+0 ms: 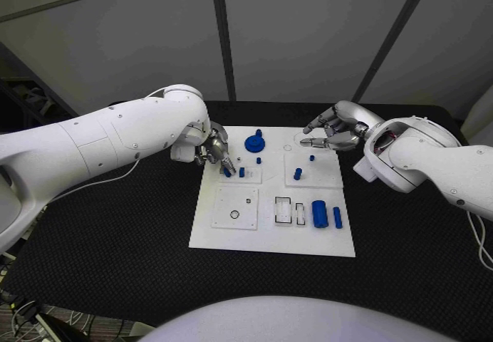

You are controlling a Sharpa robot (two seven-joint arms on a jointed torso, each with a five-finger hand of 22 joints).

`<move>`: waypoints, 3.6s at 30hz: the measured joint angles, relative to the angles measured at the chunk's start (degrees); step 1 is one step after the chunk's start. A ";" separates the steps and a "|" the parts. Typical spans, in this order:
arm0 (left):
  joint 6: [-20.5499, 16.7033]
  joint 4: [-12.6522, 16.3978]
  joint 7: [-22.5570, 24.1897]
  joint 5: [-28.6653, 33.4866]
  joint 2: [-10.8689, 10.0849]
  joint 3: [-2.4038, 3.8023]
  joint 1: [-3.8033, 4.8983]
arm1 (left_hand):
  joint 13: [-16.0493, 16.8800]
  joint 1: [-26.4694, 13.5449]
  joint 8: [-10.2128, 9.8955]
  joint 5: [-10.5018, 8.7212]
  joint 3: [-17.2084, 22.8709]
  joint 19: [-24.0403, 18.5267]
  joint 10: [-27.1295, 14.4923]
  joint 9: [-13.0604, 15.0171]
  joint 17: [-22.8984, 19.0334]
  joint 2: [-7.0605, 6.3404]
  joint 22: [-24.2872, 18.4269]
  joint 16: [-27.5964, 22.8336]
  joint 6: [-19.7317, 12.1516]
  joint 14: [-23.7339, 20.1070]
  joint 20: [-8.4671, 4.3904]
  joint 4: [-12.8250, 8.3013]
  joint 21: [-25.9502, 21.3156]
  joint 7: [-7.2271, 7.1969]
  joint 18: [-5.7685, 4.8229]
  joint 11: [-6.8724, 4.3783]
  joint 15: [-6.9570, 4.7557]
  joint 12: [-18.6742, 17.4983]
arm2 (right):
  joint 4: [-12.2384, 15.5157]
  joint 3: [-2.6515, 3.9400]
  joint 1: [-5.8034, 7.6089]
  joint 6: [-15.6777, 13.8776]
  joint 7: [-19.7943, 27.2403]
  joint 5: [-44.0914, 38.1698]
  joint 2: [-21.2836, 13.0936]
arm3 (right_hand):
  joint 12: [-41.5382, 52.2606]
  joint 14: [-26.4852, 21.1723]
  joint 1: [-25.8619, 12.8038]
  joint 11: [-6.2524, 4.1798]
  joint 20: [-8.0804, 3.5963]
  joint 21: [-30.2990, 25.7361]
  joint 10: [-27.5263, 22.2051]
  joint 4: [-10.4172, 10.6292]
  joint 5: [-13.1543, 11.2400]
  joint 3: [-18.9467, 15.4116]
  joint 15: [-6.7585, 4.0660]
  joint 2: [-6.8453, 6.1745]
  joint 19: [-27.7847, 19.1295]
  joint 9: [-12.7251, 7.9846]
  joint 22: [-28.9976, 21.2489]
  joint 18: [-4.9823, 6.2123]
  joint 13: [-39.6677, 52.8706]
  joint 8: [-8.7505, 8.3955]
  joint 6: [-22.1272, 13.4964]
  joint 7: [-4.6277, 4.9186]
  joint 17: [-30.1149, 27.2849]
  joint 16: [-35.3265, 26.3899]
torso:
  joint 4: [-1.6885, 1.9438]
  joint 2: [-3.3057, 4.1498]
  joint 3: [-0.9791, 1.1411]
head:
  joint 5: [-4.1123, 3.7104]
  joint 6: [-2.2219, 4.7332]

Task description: Assemble the parts on the task board

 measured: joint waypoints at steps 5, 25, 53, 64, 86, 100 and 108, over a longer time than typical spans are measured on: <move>-0.26 0.26 -0.17 -0.02 -0.15 -0.01 -0.02 | 0.00 0.00 0.00 0.00 -0.31 0.00 -0.10 0.00 0.00 0.00 0.09 0.00 0.10 0.00 0.00 0.31 0.00 -0.10 0.00 -0.10 -0.01 0.00 | 0.00 0.00 0.00 0.01 0.00 0.00 -0.03 | 0.00 0.00 0.00 0.00 0.00 0.00 0.00 0.00 0.00 0.00 0.00 0.00 0.00 0.00 0.00 0.00 0.00 0.00 0.00 0.00 0.00 0.00 | 0.00 0.01 -0.01 | 0.00 -0.01; -0.35 1.06 -0.62 0.03 -0.72 -0.06 -0.16 | 0.00 -0.75 0.00 -0.70 -1.93 0.20 -0.11 -0.09 0.00 -0.75 0.39 0.00 0.51 -0.01 -0.20 2.42 0.22 -0.10 -0.01 -0.10 0.00 0.00 | 0.09 0.00 0.00 0.04 0.00 0.00 -0.13 | 0.00 0.00 0.00 0.00 0.00 0.00 0.00 0.00 0.00 0.00 0.00 0.00 0.00 0.00 0.00 0.00 0.00 0.00 0.00 0.00 -0.01 0.00 | 0.00 0.01 0.01 | 0.09 -0.04; -1.70 1.04 -0.91 0.38 -0.87 -0.13 -0.33 | 0.00 -0.32 -0.01 -6.32 -5.76 0.41 -0.11 0.09 0.00 -1.20 0.71 0.00 1.44 -0.01 -0.41 8.13 0.22 -0.01 -0.02 -0.09 0.01 -0.25 | 0.12 0.00 0.00 0.04 0.00 0.00 -0.21 | 0.00 -0.21 0.00 0.00 0.00 -0.25 0.00 0.15 0.00 -0.15 -0.21 0.00 0.00 0.12 0.00 0.00 0.00 0.00 0.00 0.00 -0.01 0.00 | -0.05 0.04 0.01 | 0.02 0.00; -2.32 0.95 -0.91 0.58 -1.04 -0.08 -0.36 | 0.00 0.02 -0.01 -8.32 -7.50 0.41 -0.13 0.47 0.00 -2.12 0.82 0.00 1.44 -0.01 -0.41 10.20 0.22 -0.01 -0.01 -0.06 0.02 -0.25 | 0.07 0.00 0.00 0.04 0.00 0.00 -0.20 | 0.00 -0.21 0.00 0.00 0.00 -0.25 0.00 0.15 0.00 -0.15 -0.21 0.00 0.00 0.11 0.00 0.00 0.00 0.00 0.00 0.00 -0.02 0.00 | -0.05 0.03 -0.01 | -0.03 -0.06; -8.74 1.95 -0.26 0.70 -3.73 3.34 -0.47 | 0.00 1.09 -1.42 -10.00 -10.76 -0.24 0.11 -1.00 0.00 -2.25 -0.73 -1.63 -1.93 -0.01 0.21 13.72 -1.82 1.07 -0.02 0.19 0.02 -3.93 | -0.07 0.00 0.00 0.03 0.03 0.00 -0.17 | 0.00 -0.21 0.00 0.00 0.00 -0.25 0.00 0.15 0.00 -0.15 -0.21 0.00 0.00 0.10 0.00 0.00 0.00 0.00 0.00 0.00 -0.02 0.00 | 0.02 -0.03 0.01 | 0.04 0.62; -23.07 4.79 10.67 9.21 -5.93 1.84 -0.22 | -24.49 17.55 -1.56 -9.53 -8.52 -23.96 -20.08 -20.52 -33.77 -3.28 -24.47 -46.43 -11.48 -23.10 5.28 7.86 -34.54 7.20 4.40 6.83 6.56 -50.91 | -0.12 0.00 0.00 0.02 0.04 0.00 -0.24 | 0.00 -0.21 0.00 0.00 0.00 -0.49 0.00 0.15 0.00 -0.15 -0.21 0.00 0.00 0.10 -0.28 0.00 0.00 0.00 0.00 0.00 -0.02 -0.36 | 0.02 0.03 0.05 | -0.74 1.84; -35.90 6.96 26.78 5.90 -5.66 -0.05 -3.09 | -50.17 25.05 -1.56 -4.21 -2.54 -23.38 -19.70 -36.90 -44.07 -6.50 -28.21 -56.37 -8.09 -21.14 7.07 3.49 -40.16 7.55 1.40 8.13 7.48 -53.65 | -0.20 -0.01 0.00 0.02 0.10 0.05 -0.26 | 0.00 -0.20 0.00 0.00 0.00 -0.49 0.00 0.15 0.00 -0.15 -0.20 0.00 0.00 0.14 -0.28 -0.01 0.00 0.00 0.00 0.00 -0.02 -0.36 | -0.02 0.05 -0.03 | -1.74 2.95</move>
